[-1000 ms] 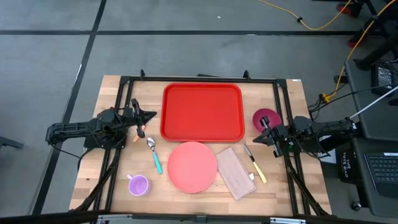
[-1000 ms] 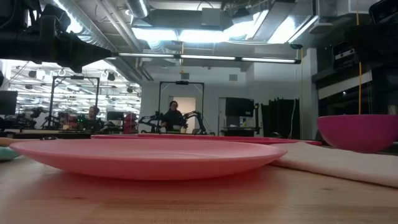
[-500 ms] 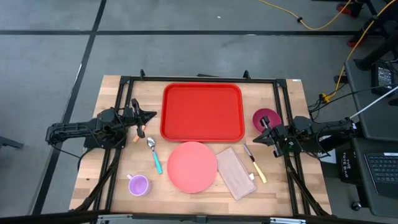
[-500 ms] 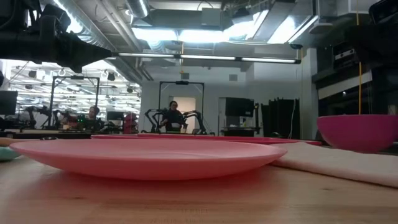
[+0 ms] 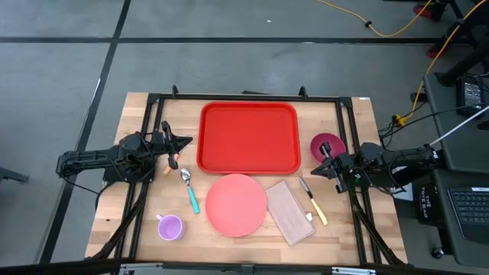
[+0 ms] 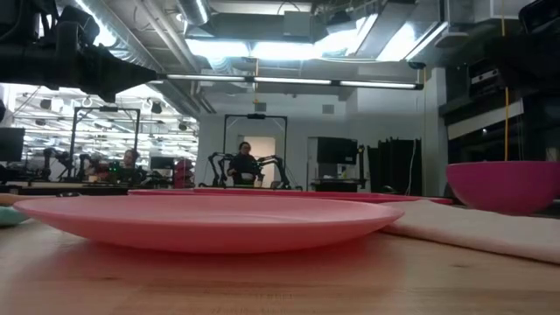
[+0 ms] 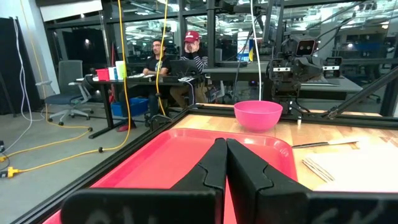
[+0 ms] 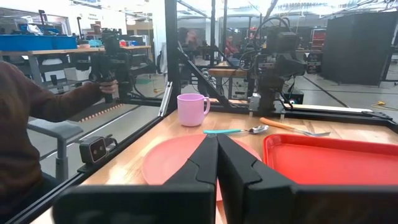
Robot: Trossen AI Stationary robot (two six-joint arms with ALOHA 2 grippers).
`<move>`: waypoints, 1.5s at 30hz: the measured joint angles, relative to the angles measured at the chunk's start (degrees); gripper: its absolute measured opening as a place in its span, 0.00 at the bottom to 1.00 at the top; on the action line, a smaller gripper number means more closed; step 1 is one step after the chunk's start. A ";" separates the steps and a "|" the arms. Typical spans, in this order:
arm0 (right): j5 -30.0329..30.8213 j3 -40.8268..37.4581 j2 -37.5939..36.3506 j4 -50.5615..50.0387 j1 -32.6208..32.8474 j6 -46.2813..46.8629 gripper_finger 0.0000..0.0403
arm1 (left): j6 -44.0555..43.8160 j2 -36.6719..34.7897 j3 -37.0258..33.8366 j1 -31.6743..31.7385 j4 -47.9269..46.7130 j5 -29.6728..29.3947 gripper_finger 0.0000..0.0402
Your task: Set up tray
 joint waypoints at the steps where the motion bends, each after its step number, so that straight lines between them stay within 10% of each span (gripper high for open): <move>1: 0.76 0.02 -0.01 -0.01 0.00 0.03 0.02 | 0.00 0.00 -0.02 0.00 -0.02 0.00 0.01; 28: 14.55 6.29 11.58 -0.18 -0.02 1.41 0.00 | -6.03 23.84 15.10 -2.31 -3.53 12.36 0.00; 45: 16.99 7.26 22.48 2.35 0.02 1.72 0.01 | -16.11 50.37 40.33 -25.05 -27.12 -9.53 0.00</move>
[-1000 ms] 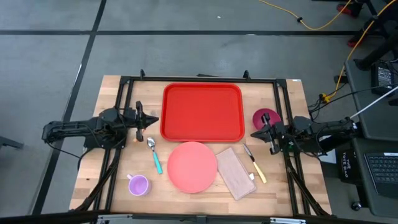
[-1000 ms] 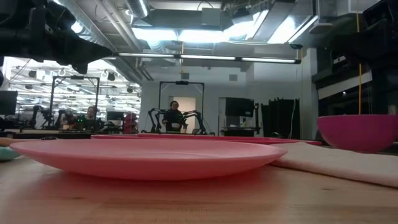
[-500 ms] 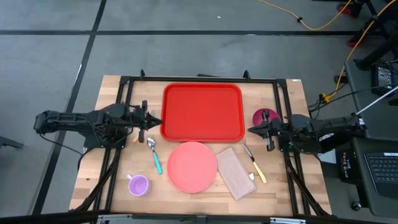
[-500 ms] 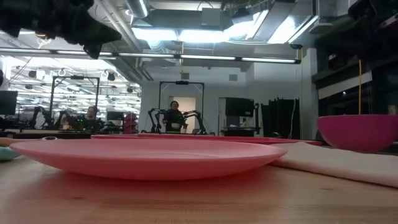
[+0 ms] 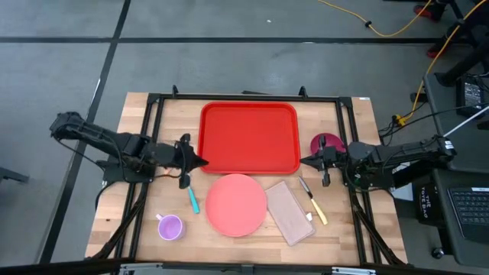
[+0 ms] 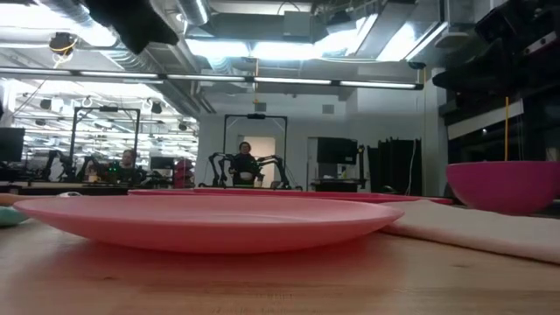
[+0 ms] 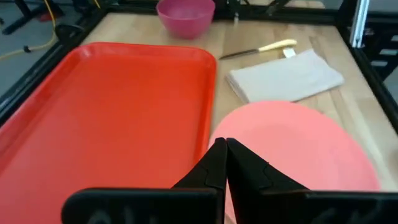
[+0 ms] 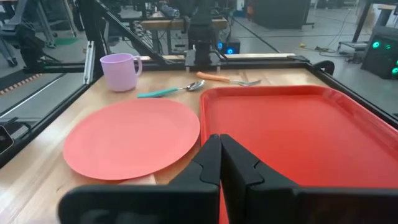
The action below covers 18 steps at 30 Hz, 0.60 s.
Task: Set up tray
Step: Put the violet mug on the red tray
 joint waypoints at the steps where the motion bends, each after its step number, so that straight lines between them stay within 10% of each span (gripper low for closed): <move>1: 0.00 0.00 0.09 0.01 0.00 0.05 0.01 | -1.29 1.43 1.59 -1.36 -2.40 -1.17 0.00; 18: 0.09 0.00 0.05 0.31 0.00 -0.90 0.01 | -27.95 26.01 29.17 -18.69 -38.06 -7.07 0.00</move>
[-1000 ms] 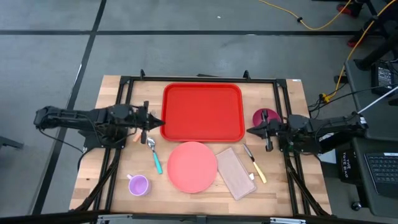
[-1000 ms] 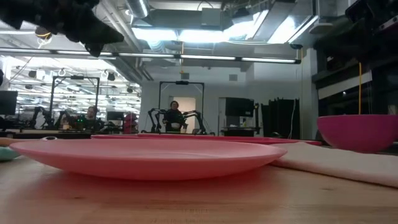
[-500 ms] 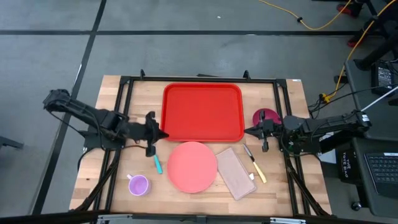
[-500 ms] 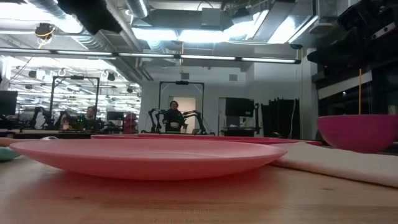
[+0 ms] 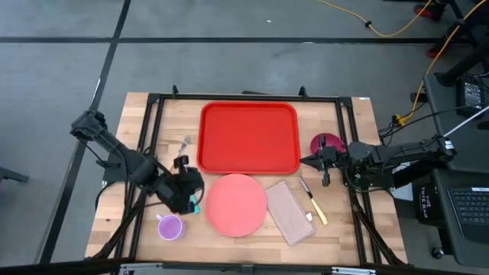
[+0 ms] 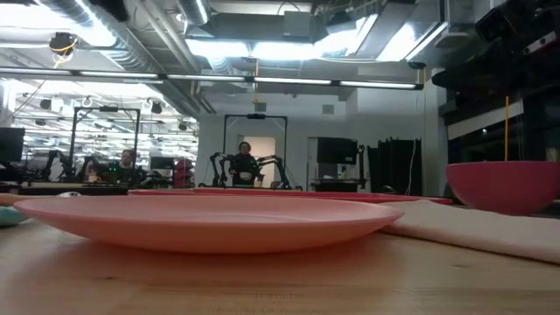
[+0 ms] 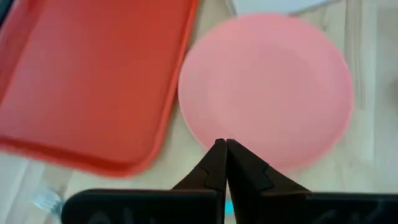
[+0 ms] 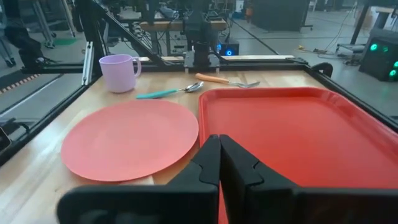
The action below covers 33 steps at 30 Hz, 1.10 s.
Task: Set up tray
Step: Put the violet mug on the red tray
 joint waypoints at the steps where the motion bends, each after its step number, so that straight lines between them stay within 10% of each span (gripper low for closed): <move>1: 0.00 0.00 0.00 0.00 -0.02 -0.70 0.01 | -1.78 1.01 1.12 -0.86 -1.88 0.98 0.00; 16: 2.48 0.00 -0.02 0.01 -0.04 -0.86 0.02 | -33.18 4.32 5.90 -10.31 -14.91 15.23 0.00; 33: 4.98 0.00 -0.02 0.01 -0.04 -3.86 0.03 | -36.12 4.32 5.90 -12.58 -15.34 17.60 0.01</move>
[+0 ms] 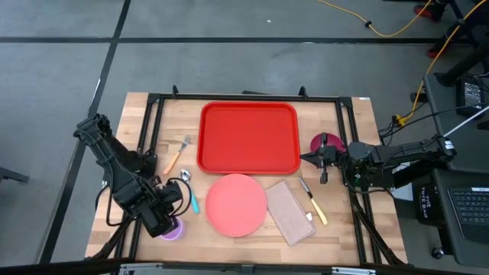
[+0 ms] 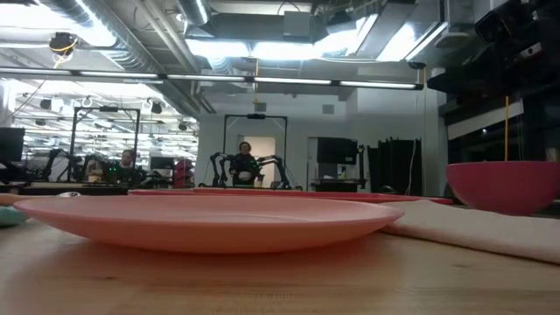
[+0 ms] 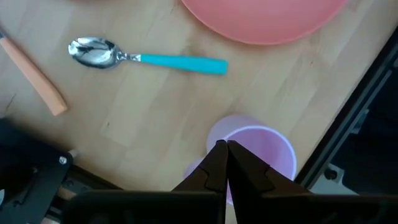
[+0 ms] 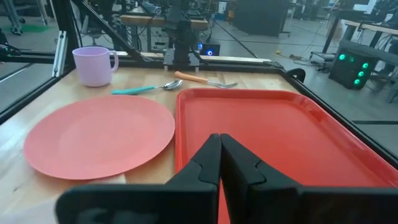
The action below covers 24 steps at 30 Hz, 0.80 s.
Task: Set up tray
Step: Put the violet mug on the red tray
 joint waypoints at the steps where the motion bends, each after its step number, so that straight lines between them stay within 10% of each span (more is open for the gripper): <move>1: -0.02 0.00 0.00 -0.01 0.00 0.00 0.03 | 0.75 0.00 0.00 0.00 0.01 0.41 0.01; 15: -4.26 0.00 -0.02 0.43 0.02 -1.55 0.02 | 3.23 0.00 0.00 0.02 0.04 1.57 0.02; 24: -4.17 0.00 -0.02 0.47 0.02 -1.53 0.01 | 0.60 0.00 0.00 0.02 0.11 2.66 0.20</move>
